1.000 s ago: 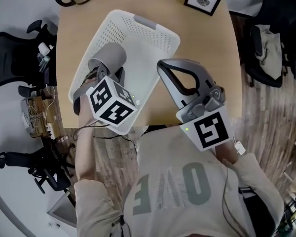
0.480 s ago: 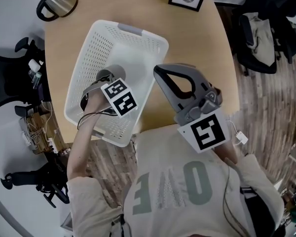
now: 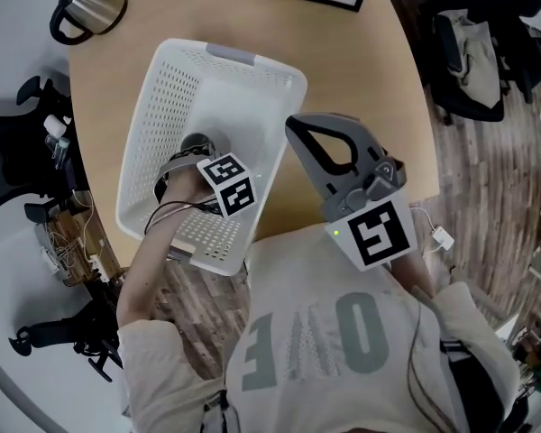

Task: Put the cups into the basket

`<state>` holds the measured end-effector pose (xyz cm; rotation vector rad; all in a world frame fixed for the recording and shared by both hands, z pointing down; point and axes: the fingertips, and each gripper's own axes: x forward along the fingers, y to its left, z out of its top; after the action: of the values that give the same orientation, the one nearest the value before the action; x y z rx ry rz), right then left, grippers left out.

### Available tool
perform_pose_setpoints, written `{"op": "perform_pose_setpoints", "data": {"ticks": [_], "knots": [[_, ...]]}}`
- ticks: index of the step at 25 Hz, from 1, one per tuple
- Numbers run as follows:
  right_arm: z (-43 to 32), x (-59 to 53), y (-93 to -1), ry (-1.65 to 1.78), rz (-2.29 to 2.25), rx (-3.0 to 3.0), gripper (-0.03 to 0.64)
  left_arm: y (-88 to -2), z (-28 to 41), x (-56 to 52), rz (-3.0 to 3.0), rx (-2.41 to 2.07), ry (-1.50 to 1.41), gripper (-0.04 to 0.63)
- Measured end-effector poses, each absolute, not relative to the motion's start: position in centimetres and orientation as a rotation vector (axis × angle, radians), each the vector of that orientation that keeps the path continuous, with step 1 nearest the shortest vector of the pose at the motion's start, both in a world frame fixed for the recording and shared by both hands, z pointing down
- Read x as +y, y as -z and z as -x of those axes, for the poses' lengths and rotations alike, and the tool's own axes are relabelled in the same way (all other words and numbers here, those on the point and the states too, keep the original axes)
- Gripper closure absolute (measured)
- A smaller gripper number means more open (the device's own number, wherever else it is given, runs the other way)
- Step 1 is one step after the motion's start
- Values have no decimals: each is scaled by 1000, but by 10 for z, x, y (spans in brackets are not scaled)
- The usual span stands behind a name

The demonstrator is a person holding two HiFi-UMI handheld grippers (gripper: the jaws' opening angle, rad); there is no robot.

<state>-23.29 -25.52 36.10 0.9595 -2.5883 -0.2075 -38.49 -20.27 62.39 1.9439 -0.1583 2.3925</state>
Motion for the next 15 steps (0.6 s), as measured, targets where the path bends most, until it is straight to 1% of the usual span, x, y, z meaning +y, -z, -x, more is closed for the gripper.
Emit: {"op": "perform_pose_setpoints", "data": {"ticks": [2, 5, 10, 15], "knots": [[235, -255, -362, 206, -955, -2590, 618, -622, 384, -209, -1966, -191, -2422, 519], [238, -253, -361, 216, -945, -2597, 618, -616, 386, -217, -1970, -274, -2438, 473], [234, -248, -354, 240, -946, -2594, 618, -605, 386, -220, -1979, -387, -2408, 469], [231, -240, -345, 268, -942, -2591, 618, -562, 381, -223, -2085, -544, -2351, 471]]}}
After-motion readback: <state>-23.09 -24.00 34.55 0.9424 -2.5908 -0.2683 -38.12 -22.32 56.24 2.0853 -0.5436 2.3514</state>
